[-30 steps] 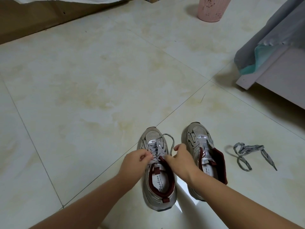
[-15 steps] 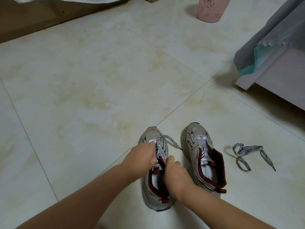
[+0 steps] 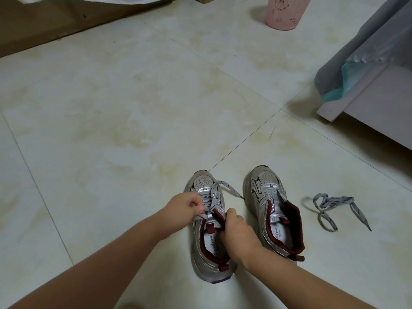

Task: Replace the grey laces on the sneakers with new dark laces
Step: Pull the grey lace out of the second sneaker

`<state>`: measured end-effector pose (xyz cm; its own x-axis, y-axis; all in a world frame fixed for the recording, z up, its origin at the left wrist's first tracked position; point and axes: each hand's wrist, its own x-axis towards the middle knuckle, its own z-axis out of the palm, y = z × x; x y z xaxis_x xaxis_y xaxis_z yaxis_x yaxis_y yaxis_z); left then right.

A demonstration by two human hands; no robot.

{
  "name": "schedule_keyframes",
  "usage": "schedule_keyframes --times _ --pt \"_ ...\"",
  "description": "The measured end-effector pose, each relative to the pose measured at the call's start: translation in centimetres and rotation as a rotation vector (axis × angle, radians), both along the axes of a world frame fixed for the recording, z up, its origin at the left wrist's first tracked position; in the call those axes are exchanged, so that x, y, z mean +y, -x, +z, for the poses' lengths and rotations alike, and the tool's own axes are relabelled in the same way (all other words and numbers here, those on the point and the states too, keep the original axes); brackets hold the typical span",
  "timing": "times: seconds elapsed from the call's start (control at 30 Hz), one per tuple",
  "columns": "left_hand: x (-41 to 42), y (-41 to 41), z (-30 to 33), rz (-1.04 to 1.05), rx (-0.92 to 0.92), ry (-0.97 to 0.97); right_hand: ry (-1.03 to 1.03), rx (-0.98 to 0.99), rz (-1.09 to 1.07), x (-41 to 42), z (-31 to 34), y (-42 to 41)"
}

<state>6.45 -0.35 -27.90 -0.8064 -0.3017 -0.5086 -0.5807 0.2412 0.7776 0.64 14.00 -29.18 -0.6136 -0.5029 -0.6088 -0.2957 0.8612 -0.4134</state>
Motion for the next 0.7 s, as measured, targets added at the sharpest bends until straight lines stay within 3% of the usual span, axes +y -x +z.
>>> schedule_keyframes --times 0.17,0.33,0.6,0.7 --pt "-0.6 1.4 0.7 -0.120 -0.013 0.226 0.039 -0.001 -0.001 0.1 -0.4 -0.1" --pt "-1.4 0.2 0.9 -0.208 -0.052 0.103 0.177 -0.075 -0.110 0.9 -1.0 0.2" --pt "-1.6 0.6 0.5 0.222 -0.035 -0.168 0.283 -0.097 -0.138 1.3 -1.8 0.4" --pt "-1.9 0.7 0.8 0.206 0.012 0.009 0.286 -0.082 -0.132 1.1 -2.0 0.4"
